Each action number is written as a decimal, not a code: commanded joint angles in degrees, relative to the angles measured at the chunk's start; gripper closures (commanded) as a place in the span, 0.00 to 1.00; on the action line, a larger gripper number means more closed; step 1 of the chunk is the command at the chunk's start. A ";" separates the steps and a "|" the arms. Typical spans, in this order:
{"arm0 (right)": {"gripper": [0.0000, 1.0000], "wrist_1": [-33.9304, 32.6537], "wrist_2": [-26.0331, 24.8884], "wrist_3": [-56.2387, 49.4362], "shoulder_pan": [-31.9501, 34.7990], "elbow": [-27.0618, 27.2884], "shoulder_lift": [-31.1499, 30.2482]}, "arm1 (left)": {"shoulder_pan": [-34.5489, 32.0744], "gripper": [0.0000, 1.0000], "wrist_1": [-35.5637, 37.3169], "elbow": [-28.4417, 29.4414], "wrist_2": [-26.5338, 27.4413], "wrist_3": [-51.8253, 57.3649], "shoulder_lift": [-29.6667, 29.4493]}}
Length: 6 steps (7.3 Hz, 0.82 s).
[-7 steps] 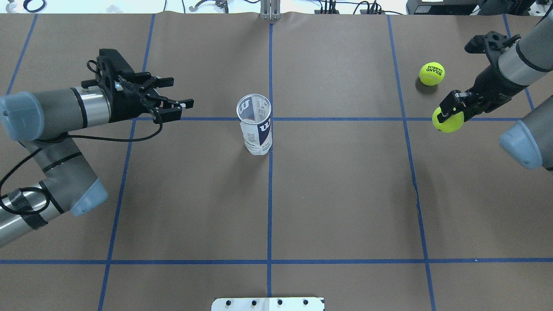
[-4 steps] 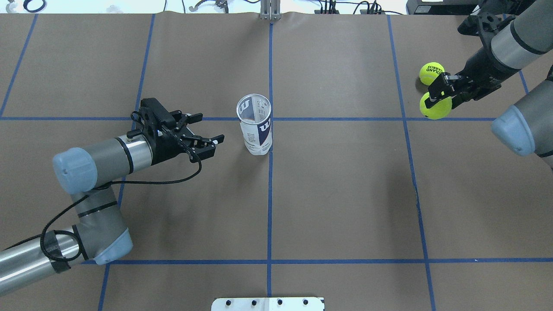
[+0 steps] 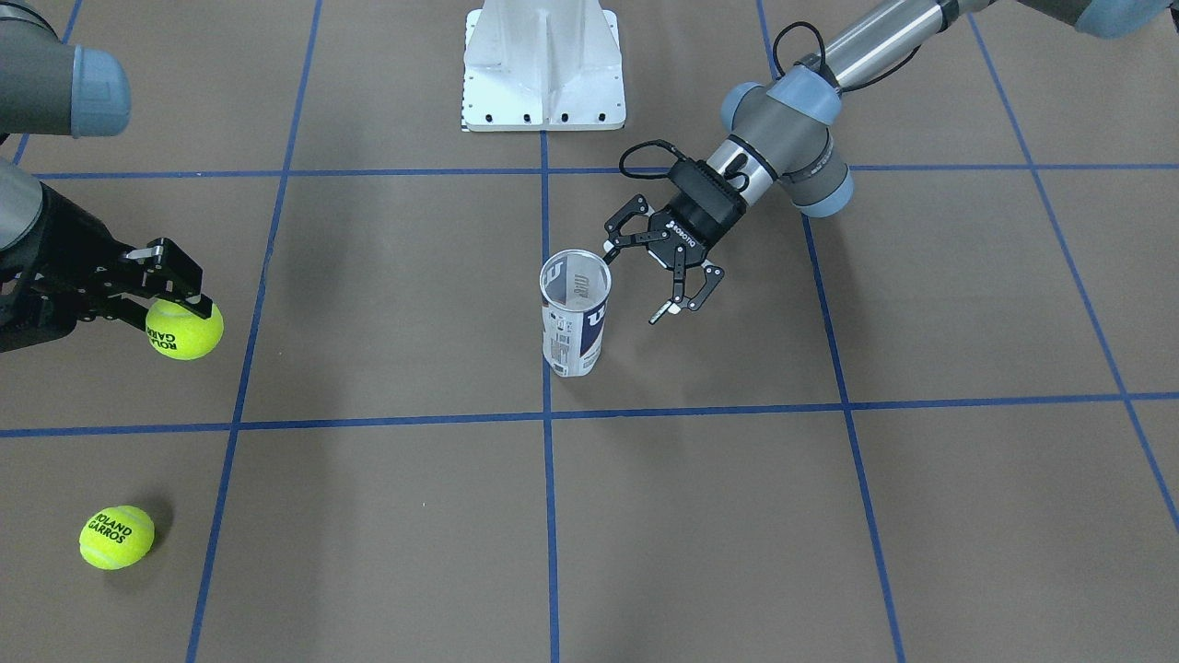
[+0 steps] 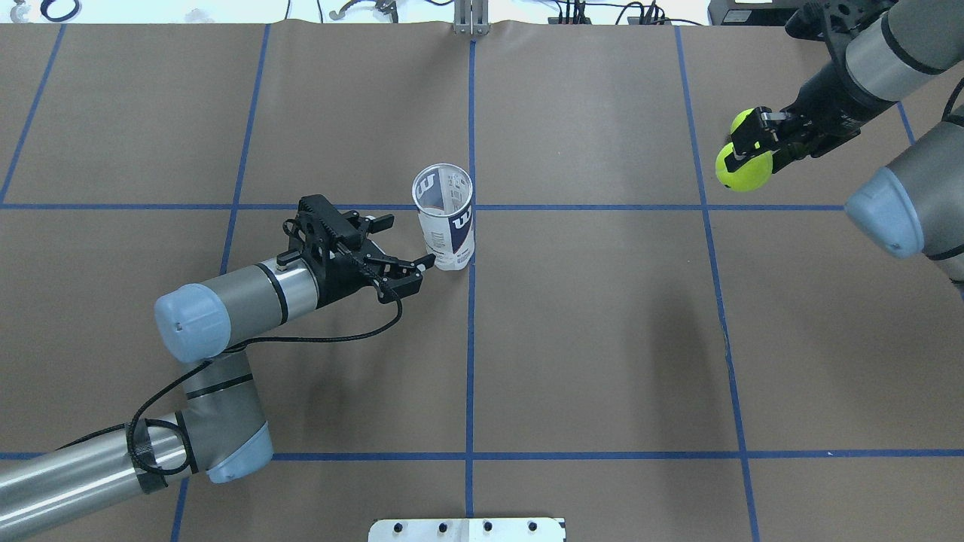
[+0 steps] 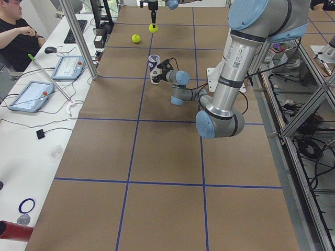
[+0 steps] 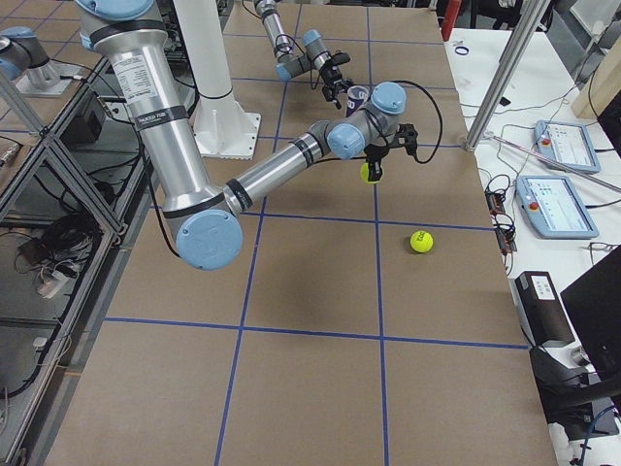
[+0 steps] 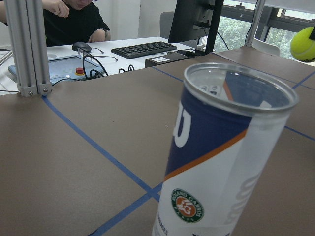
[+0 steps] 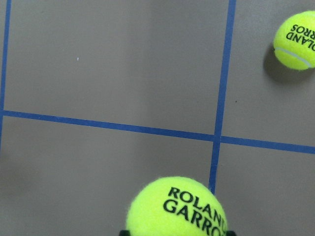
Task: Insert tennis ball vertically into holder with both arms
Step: 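Grasp and lift the yellow ball with the right gripper while the left approaches the can, then grasp the upright can with the left gripper while the right gripper carries the ball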
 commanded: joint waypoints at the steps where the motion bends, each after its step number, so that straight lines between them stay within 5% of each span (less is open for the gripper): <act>1: 1.00 0.00 0.00 0.01 0.00 0.22 1.09 | 0.30 0.01 0.11 1.26 0.06 1.88 -0.97; 6: 1.00 0.09 0.09 3.60 -0.43 1.01 3.29 | 1.18 0.01 0.11 4.78 0.15 1.98 -4.48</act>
